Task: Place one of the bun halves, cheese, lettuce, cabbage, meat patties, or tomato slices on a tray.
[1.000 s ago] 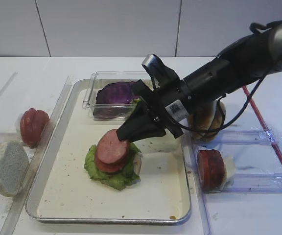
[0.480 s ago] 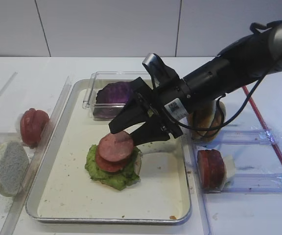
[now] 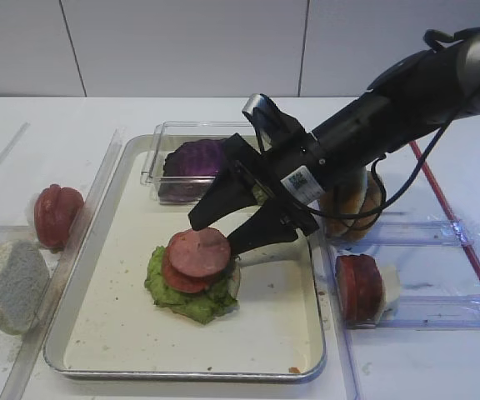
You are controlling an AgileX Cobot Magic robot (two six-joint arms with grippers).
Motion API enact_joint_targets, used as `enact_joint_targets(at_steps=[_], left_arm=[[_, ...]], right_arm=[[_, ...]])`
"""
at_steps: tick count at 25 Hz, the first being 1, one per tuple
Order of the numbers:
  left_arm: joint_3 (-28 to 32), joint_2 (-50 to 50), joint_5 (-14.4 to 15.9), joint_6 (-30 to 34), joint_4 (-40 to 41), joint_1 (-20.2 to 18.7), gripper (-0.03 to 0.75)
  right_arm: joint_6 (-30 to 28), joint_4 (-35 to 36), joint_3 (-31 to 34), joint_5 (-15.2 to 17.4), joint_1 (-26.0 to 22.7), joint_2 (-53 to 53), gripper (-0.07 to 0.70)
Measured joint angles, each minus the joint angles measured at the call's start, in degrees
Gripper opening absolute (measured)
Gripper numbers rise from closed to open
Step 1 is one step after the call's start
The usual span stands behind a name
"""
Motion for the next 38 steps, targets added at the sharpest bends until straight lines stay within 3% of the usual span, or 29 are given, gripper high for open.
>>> enact_joint_targets(at_steps=[12,38], left_arm=[[0.0,0.0,0.0,0.0,0.0,0.0,0.412],[0.0,0.0,0.0,0.0,0.0,0.0,0.412]], right_arm=[[2.2,-4.3,-1.2,0.0,0.0,0.0,0.501],[14.9,-22.0,-11.0,1.8,0.1,-10.3,0.501]])
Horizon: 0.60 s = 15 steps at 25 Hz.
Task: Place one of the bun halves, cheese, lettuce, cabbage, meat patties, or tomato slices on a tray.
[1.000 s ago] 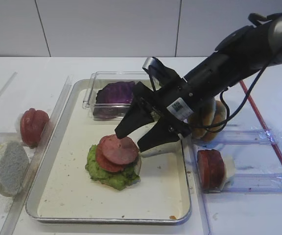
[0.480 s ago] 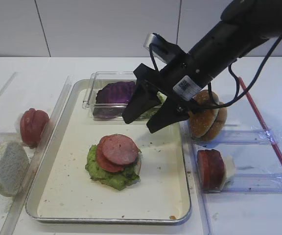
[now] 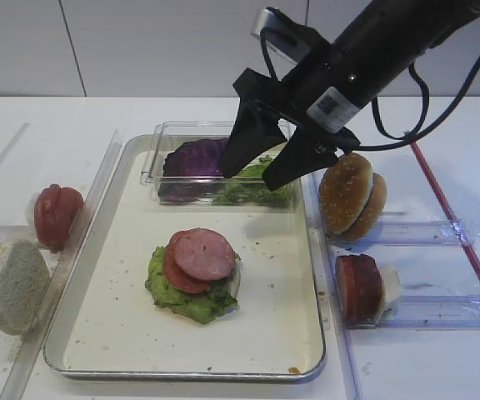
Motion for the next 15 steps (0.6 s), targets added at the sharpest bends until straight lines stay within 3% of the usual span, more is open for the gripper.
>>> enact_joint_targets(at_steps=[15], left_arm=[[0.0,0.0,0.0,0.0,0.0,0.0,0.412]], right_arm=[[7.3,-11.0,-2.3,0.8,0.0,-8.6,0.501]])
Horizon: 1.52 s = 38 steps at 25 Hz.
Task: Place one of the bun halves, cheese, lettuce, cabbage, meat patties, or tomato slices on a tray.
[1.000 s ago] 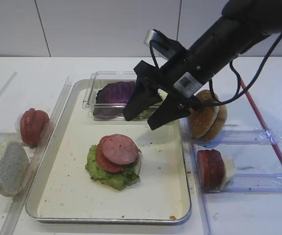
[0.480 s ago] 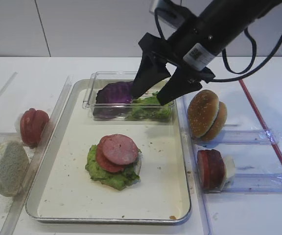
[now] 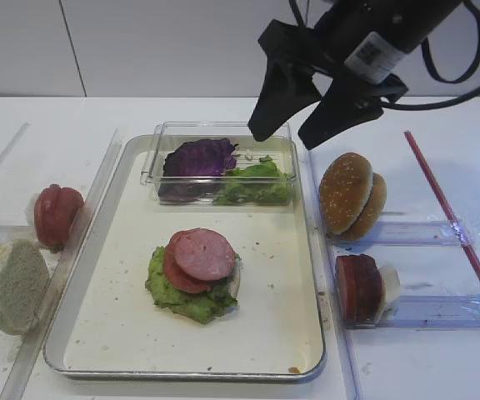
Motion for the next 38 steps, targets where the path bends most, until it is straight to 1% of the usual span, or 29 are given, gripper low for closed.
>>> enact_joint_targets(at_steps=[5,11,13,18,21,24,28,32,34,38], left_arm=[[0.0,0.0,0.0,0.0,0.0,0.0,0.412],[0.0,0.0,0.0,0.0,0.0,0.0,0.412],[0.0,0.6,0.0,0.0,0.0,0.0,0.412],[0.0,4.2,0.0,0.0,0.0,0.0,0.412],[0.0,4.5,0.0,0.0,0.0,0.0,0.412],[0.0,4.5,0.0,0.0,0.0,0.0,0.412],[0.0,4.1,0.0,0.0,0.0,0.0,0.412],[0.0,2.2,0.0,0.0,0.0,0.0,0.412],[0.0,1.4,-0.1,0.0,0.0,0.0,0.412],[0.0,0.1,0.0,0.0,0.0,0.0,0.412]], right_arm=[[3.0,-4.2,0.0,0.4,0.0,-2.7,0.496],[6.4,-12.7,0.0,0.9,-0.3,-5.2,0.496],[6.8,-13.9,0.0,1.0,-1.9,-5.4,0.493],[7.1,-15.8,0.0,1.0,-8.4,-5.9,0.489],[7.1,-18.0,0.0,1.0,-12.4,-6.8,0.487],[7.1,-19.4,0.0,1.0,-15.2,-7.5,0.487],[7.1,-20.5,0.0,1.0,-16.9,-9.4,0.487],[7.9,-22.2,0.1,1.3,-17.3,-12.4,0.487],[8.0,-22.3,1.3,1.3,-17.3,-14.3,0.487],[8.5,-22.5,5.9,1.4,-17.3,-18.2,0.487]])
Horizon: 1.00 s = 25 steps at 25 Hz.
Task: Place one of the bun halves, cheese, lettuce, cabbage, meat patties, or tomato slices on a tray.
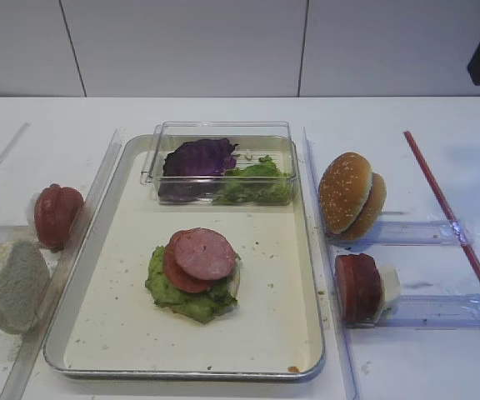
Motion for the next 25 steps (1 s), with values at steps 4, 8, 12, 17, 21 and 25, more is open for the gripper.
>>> enact_joint_targets(at_steps=[4,8,12,17,21,25], left_arm=[[0.0,0.0,0.0,0.1,0.0,0.0,0.412],[0.0,0.0,0.0,0.2,0.0,0.0,0.412],[0.0,0.0,0.0,0.2,0.0,0.0,0.412],[0.0,0.0,0.0,0.3,0.0,0.0,0.412],[0.0,0.0,0.0,0.4,0.0,0.0,0.412],[0.0,0.0,0.0,0.4,0.0,0.0,0.412]], right_arm=[[0.6,0.0,3.8,0.1,0.0,-4.2,0.487],[0.9,-0.6,7.0,0.1,0.0,-9.5,0.487],[1.4,-2.5,9.9,0.4,0.0,-13.8,0.487],[2.0,-3.0,15.6,0.4,0.0,-19.5,0.487],[3.3,-3.0,21.3,0.4,0.0,-26.0,0.487],[4.4,-3.4,26.9,0.5,0.0,-32.2,0.487]])
